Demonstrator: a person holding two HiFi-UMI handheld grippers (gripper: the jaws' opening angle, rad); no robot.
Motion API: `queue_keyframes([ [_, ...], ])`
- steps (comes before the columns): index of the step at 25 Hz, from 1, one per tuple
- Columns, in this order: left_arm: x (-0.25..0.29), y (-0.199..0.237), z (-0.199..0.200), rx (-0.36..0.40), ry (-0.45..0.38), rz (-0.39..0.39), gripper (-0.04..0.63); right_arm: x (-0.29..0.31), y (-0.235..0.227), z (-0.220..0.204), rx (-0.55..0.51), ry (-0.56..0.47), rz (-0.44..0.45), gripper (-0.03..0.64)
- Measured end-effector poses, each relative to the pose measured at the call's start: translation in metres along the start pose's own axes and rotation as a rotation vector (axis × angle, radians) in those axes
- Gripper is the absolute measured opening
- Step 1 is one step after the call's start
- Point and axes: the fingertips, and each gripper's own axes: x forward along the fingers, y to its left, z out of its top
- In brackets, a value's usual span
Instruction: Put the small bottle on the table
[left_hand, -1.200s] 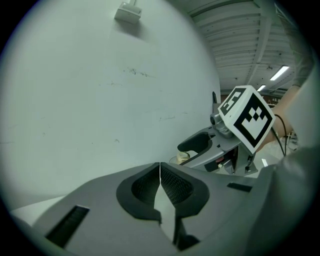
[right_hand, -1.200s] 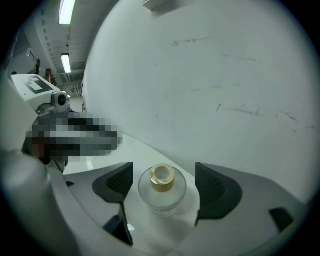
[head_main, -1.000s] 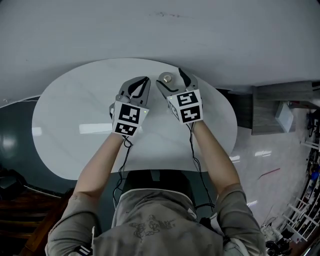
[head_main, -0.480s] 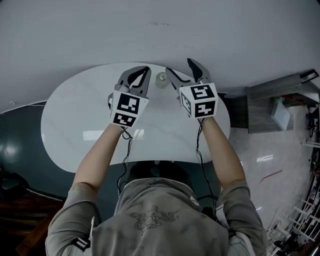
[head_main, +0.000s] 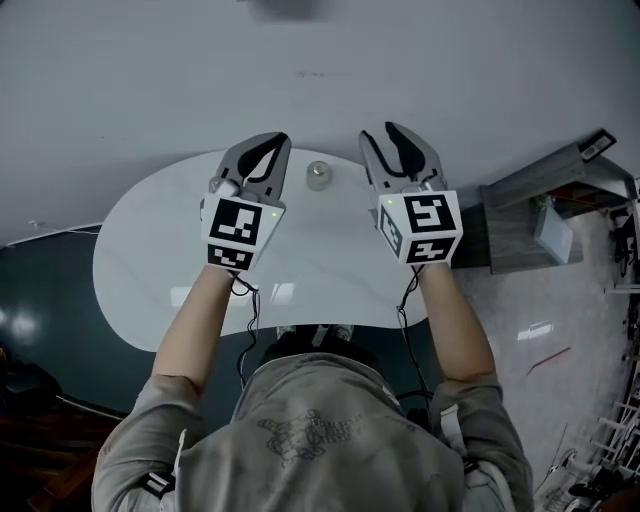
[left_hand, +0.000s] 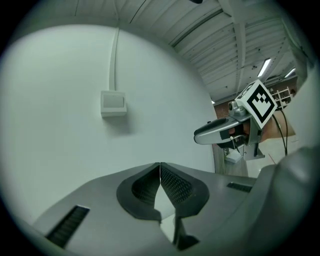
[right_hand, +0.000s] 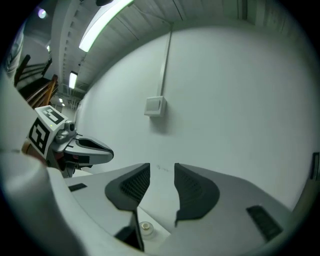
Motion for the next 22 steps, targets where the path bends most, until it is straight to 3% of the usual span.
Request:
queue_keyframes([
  [3, -0.018, -0.003, 0.025, 0.043, -0.036, 0.006, 0.020, -0.026, 0.008, 0.028, -0.029, -0.043, 0.011, 0.163],
  [7, -0.039, -0.015, 0.055, 0.104, -0.082, -0.002, 0.020, -0.060, 0.013, 0.051, 0.017, -0.089, 0.036, 0.137],
  [16, -0.091, -0.039, 0.104, 0.094, -0.186, -0.020, 0.020, -0.122, 0.026, 0.092, 0.013, -0.189, 0.047, 0.067],
  [22, -0.123, -0.062, 0.112, 0.129, -0.224, -0.012, 0.020, -0.157, 0.041, 0.103, 0.014, -0.210, 0.067, 0.049],
])
